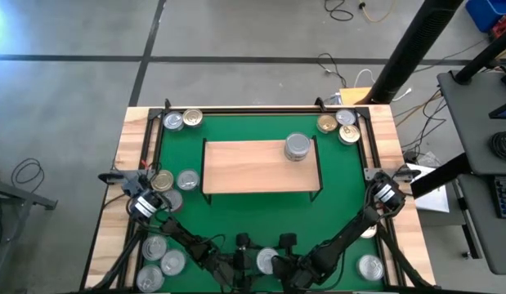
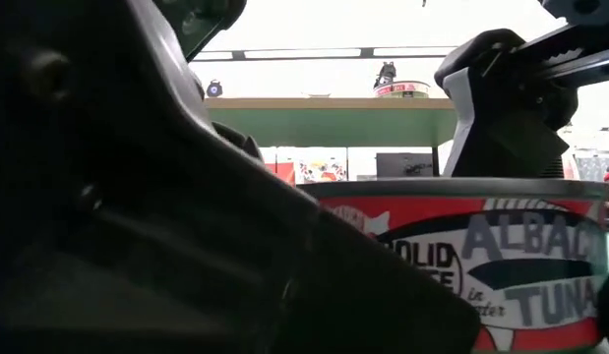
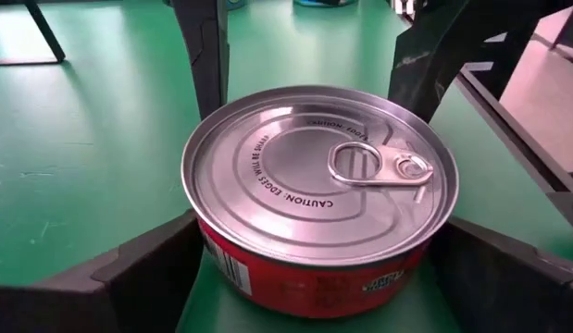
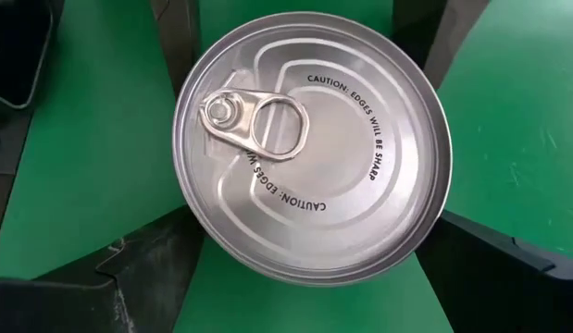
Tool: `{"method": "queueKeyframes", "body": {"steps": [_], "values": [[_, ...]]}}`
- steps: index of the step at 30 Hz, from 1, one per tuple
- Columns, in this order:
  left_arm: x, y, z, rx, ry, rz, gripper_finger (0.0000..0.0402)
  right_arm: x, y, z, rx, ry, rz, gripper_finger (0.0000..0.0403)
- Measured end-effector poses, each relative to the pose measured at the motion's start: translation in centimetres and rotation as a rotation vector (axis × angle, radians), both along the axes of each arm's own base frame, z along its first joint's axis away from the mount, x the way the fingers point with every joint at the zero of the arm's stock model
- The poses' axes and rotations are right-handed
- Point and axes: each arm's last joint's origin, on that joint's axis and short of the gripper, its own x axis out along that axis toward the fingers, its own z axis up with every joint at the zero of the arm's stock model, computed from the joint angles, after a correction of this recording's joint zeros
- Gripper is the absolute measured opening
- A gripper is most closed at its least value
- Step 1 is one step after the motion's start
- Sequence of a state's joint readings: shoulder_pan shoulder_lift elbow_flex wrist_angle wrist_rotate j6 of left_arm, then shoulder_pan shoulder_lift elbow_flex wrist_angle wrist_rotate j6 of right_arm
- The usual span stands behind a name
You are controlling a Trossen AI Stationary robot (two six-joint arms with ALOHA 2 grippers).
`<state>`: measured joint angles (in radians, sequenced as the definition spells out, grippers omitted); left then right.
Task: Stack canned seafood by type on shelf
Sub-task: Put the bottom right red tuna can on the shelf
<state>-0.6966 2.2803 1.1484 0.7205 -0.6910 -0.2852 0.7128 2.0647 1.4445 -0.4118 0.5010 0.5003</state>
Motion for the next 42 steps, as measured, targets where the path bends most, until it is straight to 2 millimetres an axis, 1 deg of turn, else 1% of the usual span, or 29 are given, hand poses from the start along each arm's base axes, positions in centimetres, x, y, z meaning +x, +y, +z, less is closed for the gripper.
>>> {"method": "queueKeyframes", "body": {"steps": [5, 12, 17, 26, 33, 38, 42], "values": [[0.5, 0.4, 0.0, -0.049, 0.008, -0.022, 0.0384, 0.0, 0.0, 0.0, 0.007, 0.008, 0.008, 0.0364], [0.8, 0.8, 0.1, -0.069, 0.005, -0.021, 0.0398, 0.0, 0.0, 0.0, 0.005, 0.008, 0.007, 0.0364], [1.0, 0.9, 0.2, -0.082, -0.007, -0.025, 0.0400, 0.1, -0.2, 0.0, 0.006, 0.008, 0.002, 0.0364], [1.2, 1.2, 0.3, -0.041, -0.012, -0.035, 0.0400, 0.2, -0.3, 0.0, 0.002, 0.008, 0.000, 0.0364], [1.4, 1.3, 0.5, -0.018, -0.033, -0.043, 0.0400, 0.4, -0.5, 0.0, 0.041, 0.028, -0.011, 0.0367], [1.5, 1.3, 0.9, -0.009, -0.057, -0.042, 0.0387, 0.4, -0.5, 0.0, 0.047, 0.029, -0.016, 0.0380], [1.5, 1.4, 0.9, -0.007, -0.058, -0.034, 0.0372, 0.2, -0.7, 0.5, 0.047, 0.040, -0.017, 0.0382]]}}
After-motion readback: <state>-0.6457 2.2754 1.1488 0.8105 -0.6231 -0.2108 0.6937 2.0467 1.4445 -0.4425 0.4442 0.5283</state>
